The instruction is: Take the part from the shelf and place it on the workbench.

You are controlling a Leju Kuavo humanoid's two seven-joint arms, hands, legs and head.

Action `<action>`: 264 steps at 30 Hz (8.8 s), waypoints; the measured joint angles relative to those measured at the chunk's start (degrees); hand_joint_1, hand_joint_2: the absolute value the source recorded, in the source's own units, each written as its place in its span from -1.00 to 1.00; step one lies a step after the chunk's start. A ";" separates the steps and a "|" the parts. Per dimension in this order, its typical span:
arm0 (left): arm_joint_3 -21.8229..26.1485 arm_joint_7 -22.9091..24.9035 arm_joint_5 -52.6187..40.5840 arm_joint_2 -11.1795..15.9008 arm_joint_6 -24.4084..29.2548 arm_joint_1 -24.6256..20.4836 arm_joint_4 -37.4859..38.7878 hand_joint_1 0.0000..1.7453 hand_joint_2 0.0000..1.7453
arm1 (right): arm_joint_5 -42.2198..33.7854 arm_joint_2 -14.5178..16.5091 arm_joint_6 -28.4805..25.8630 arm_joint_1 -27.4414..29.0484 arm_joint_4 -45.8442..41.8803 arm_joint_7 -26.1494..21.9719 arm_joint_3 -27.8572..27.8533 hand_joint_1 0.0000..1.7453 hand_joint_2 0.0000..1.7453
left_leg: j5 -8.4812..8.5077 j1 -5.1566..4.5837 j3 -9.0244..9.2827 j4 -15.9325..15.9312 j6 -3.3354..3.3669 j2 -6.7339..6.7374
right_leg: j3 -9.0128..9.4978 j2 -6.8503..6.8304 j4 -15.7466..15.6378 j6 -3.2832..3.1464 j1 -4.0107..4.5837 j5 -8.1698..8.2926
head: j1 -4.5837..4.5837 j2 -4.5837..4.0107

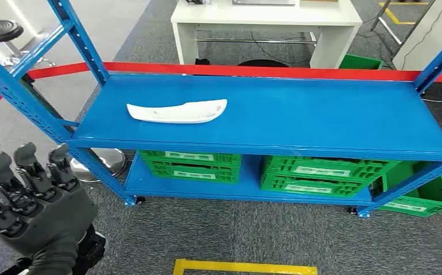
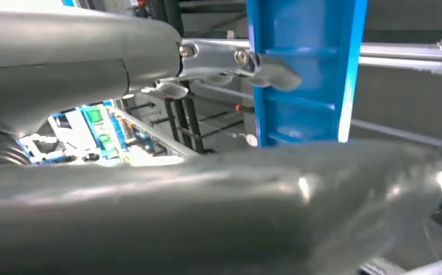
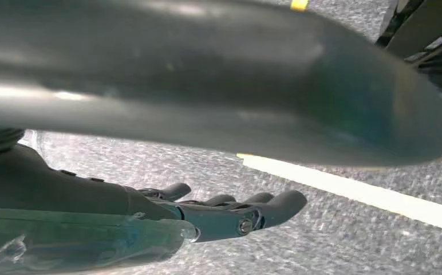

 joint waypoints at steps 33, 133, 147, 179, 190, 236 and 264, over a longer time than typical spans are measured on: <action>0.87 0.33 -1.76 -0.04 2.53 -0.12 -0.40 -1.00 1.00 | 0.30 0.05 -0.28 -0.08 -0.03 -0.10 -0.04 -1.00 -1.00 | 1.61 0.16 -0.64 -0.01 0.31 -0.18 | -1.38 0.29 0.47 0.07 0.13 0.11 | 0.41 0.00; 4.30 37.94 -46.42 0.75 -18.68 -25.71 59.07 -1.00 1.00 | 2.73 -1.22 3.40 -0.28 -0.14 1.28 -2.39 -1.00 -1.00 | -0.25 0.44 2.48 -0.96 1.01 -0.24 | -12.49 -0.19 12.46 1.76 -0.44 1.40 | 1.28 0.02; 3.75 38.87 -46.80 0.19 -18.81 -27.68 64.26 -1.00 1.00 | 3.23 -1.31 3.50 -0.47 -0.15 1.28 -2.43 -1.00 -1.00 | -7.40 0.26 -5.54 15.44 -1.53 -0.34 | -6.42 -0.08 0.01 -1.17 -0.50 5.74 | 0.74 0.01; 4.41 37.62 -49.09 -0.44 -15.90 -30.51 71.99 1.00 1.00 | 3.92 -1.22 3.79 -0.90 -0.13 0.27 -2.44 -1.00 -1.00 | -5.04 0.27 -4.16 12.55 -1.48 -0.41 | -6.20 -0.19 0.23 -1.17 -0.53 5.53 | 0.46 0.00; 5.13 35.56 -49.85 -0.46 -10.45 -29.60 71.85 1.00 1.00 | 4.21 -1.25 3.58 -0.97 -0.13 -0.62 -2.43 -1.00 -1.00 | 0.07 0.47 2.19 -0.89 0.99 -0.30 | -10.93 -0.18 10.01 1.60 -0.41 0.42 | 1.23 0.01; 0.74 0.01 23.96 -11.43 -48.39 -9.15 9.09 1.00 1.00 | 0.75 -4.95 -3.63 -1.82 -0.55 17.93 -6.84 -1.00 -1.00 | -5.48 0.15 -4.07 9.08 -1.28 -0.34 | -3.59 -0.23 -0.12 -1.29 -0.45 3.83 | 12.91 -0.10; 15.94 0.00 12.68 -11.13 -43.15 0.41 9.53 1.00 1.00 | 4.62 -5.44 -2.68 -0.85 -0.72 6.04 -7.74 -1.00 -1.00 | 0.78 -0.25 -0.14 0.07 -0.61 -0.01 | -1.13 -0.19 -1.06 -1.04 -0.32 2.56 | 9.92 -0.17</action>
